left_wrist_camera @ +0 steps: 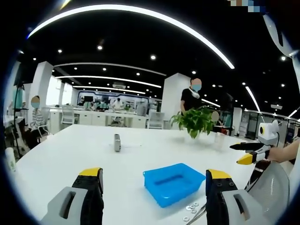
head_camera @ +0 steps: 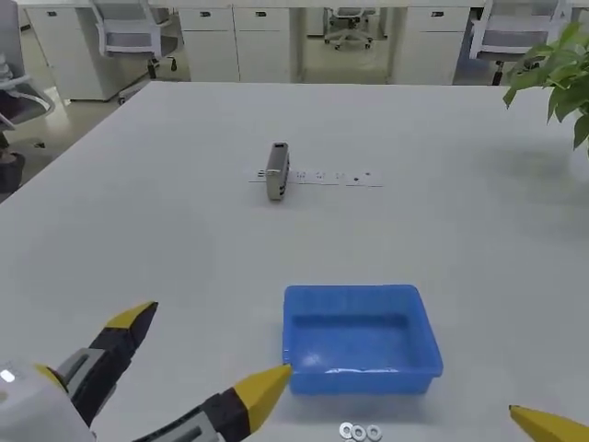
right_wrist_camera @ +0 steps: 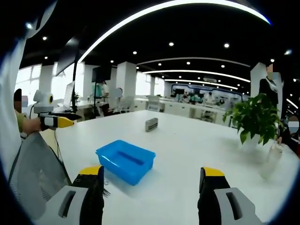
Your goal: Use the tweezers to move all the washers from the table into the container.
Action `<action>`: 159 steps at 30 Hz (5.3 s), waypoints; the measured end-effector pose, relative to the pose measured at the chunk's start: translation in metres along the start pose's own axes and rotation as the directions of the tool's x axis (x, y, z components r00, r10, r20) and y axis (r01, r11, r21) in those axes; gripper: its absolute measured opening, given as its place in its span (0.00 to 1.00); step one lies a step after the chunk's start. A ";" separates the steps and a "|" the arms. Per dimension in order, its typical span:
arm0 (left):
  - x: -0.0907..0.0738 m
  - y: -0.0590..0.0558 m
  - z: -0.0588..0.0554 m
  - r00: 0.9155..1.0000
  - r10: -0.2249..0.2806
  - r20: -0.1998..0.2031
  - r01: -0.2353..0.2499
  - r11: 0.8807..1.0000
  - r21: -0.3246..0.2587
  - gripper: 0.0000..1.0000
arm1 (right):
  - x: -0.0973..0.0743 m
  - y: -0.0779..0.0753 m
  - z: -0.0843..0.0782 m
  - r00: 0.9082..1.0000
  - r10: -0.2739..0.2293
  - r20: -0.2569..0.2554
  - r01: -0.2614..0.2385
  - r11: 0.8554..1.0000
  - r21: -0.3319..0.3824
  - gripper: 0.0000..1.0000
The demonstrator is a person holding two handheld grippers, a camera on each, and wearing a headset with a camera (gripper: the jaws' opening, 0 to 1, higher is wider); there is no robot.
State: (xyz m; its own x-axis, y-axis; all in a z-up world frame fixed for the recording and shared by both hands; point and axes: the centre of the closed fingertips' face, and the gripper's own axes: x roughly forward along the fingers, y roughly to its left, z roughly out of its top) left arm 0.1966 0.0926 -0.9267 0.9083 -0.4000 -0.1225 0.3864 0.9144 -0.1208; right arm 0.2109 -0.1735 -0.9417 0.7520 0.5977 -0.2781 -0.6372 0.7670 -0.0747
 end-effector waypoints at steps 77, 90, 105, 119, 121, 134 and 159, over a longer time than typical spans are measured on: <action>0.006 -0.065 -0.127 0.583 -0.390 -0.712 0.612 0.788 0.069 0.24 | 0.037 0.079 -0.068 0.842 0.373 -0.390 -0.407 0.913 -0.005 0.18; 0.009 -0.076 -0.166 0.455 -0.349 -0.819 0.753 0.642 0.145 0.05 | 0.044 0.099 -0.075 0.805 0.417 -0.422 -0.444 0.895 0.038 0.19; 0.004 -0.091 -0.119 0.507 -0.369 -0.779 0.808 0.517 0.281 0.00 | 0.049 0.124 -0.076 0.764 0.482 -0.429 -0.535 0.845 -0.002 0.18; -0.005 -0.120 -0.069 0.500 -0.449 -0.741 0.843 0.446 0.300 0.00 | 0.062 0.163 -0.086 0.659 0.580 -0.478 -0.691 0.718 -0.082 0.14; -0.006 -0.121 -0.066 0.499 -0.456 -0.737 0.847 0.434 0.305 0.00 | 0.065 0.165 -0.087 0.650 0.585 -0.484 -0.700 0.709 -0.083 0.12; -0.006 -0.105 -0.051 0.510 -0.407 -0.758 0.846 0.400 0.354 0.00 | 0.093 0.186 -0.069 0.636 0.643 -0.426 -0.736 0.671 -0.086 0.06; 0.010 -0.094 -0.061 0.489 -0.466 -0.737 0.804 0.569 0.174 0.00 | 0.106 0.203 -0.057 0.614 0.677 -0.405 -0.761 0.645 -0.076 0.05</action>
State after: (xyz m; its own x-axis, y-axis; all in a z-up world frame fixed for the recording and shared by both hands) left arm 0.1593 -0.0015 -0.9763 0.1460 -0.6679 -0.7298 0.9779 0.2091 0.0042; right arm 0.1521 0.0323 -1.0412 -0.0379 0.7921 -0.6092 -0.9956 0.0222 0.0909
